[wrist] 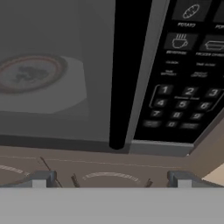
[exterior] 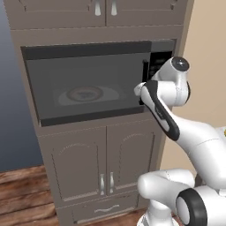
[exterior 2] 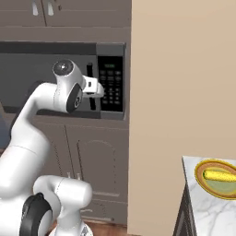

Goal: Pick the corn from the counter and place it in the microwave. Then turn on the microwave.

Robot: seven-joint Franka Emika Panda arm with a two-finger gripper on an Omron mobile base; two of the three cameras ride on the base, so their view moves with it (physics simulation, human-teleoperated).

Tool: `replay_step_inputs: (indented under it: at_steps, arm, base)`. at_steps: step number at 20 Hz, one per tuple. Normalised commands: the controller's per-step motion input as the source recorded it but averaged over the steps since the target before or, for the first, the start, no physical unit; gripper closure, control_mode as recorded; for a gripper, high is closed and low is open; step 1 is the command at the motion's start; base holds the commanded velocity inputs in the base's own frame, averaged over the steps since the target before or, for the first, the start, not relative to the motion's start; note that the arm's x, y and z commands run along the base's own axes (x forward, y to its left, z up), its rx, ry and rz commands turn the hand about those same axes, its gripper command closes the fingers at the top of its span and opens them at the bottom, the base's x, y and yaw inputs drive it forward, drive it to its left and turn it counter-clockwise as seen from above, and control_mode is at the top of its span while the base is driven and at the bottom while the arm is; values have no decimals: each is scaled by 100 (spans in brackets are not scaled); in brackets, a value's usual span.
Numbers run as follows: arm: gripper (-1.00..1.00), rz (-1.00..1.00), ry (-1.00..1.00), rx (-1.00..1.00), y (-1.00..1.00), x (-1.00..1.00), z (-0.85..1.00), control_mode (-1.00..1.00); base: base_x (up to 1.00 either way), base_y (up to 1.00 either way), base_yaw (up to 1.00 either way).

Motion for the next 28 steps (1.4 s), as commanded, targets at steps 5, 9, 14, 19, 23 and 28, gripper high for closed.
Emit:
replay_step_inputs:
  at_steps: [5, 9, 14, 19, 23, 28]
  arm:
    - [-100, 0, 0, 0, 0, 17, 0, -100]
    - [-100, 0, -1, 0, 0, 21, -1, -100]
    - [-100, 0, -15, 0, 1, 19, -7, -100]
    - [-100, 0, -6, 0, 0, 18, -3, -100]
    - [-100, 0, -2, 0, 0, 21, -5, -100]
    - [-100, 0, -2, 0, 0, 22, -5, -100]
  base:
    - [0, 0, 0]
    - [0, 0, 0]
    - [0, 0, 0]
    - [0, 0, 0]
    - [0, 0, 0]
    - [0, 0, 0]
